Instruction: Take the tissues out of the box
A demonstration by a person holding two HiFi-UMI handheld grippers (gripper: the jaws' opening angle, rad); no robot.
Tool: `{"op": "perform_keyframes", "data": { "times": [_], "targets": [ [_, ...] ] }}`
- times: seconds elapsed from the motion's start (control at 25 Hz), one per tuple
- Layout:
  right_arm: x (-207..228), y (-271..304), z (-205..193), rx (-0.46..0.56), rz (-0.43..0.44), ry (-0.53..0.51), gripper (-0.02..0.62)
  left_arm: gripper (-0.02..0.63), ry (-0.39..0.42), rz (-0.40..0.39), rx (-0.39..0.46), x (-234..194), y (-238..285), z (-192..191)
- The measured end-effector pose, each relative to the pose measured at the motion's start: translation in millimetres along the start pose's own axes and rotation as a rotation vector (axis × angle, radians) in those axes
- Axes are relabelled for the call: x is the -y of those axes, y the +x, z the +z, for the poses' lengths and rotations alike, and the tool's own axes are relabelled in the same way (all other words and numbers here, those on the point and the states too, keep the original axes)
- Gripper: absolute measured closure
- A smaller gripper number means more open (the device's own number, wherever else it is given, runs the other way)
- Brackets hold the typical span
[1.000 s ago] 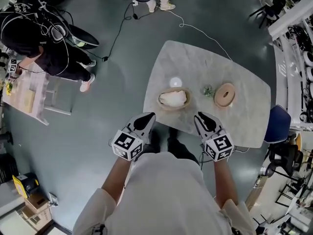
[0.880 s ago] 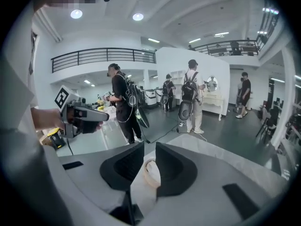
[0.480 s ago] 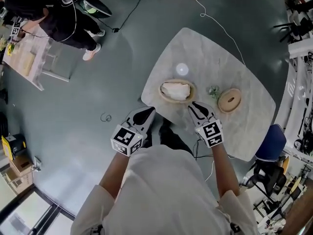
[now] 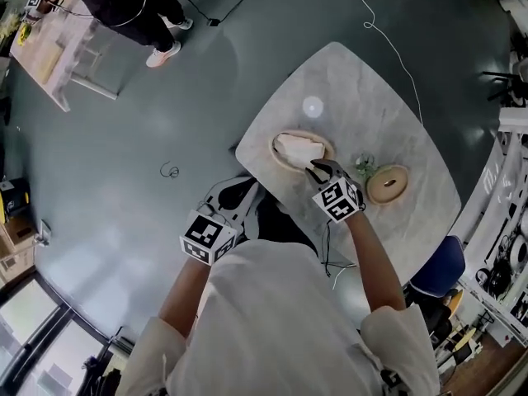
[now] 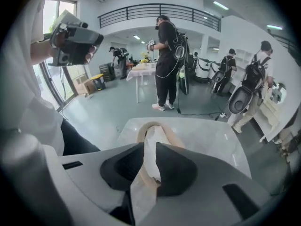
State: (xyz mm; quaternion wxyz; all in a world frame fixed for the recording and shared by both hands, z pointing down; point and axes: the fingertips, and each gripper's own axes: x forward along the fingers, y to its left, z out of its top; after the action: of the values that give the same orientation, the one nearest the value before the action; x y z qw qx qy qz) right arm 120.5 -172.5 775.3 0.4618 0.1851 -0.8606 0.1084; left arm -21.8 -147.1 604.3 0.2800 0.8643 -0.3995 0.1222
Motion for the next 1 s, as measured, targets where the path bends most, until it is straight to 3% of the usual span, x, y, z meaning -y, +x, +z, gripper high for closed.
{"op": "perform_keyframes", "data": {
  "times": [0.32, 0.64, 1.0],
  "targets": [
    [7, 63, -40, -0.176, 0.116, -0.157, 0.471, 0.597, -0.067, 0.072, -0.011, -11, 3, -19],
    [4, 98, -58, -0.265, 0.193, -0.274, 0.449, 0.597, -0.107, 0.128, -0.005, -22, 3, -25],
    [-2, 121, -69, -0.338, 0.195, -0.345, 0.538, 0.598, -0.131, 0.175, 0.004, -29, -14, -34]
  ]
}}
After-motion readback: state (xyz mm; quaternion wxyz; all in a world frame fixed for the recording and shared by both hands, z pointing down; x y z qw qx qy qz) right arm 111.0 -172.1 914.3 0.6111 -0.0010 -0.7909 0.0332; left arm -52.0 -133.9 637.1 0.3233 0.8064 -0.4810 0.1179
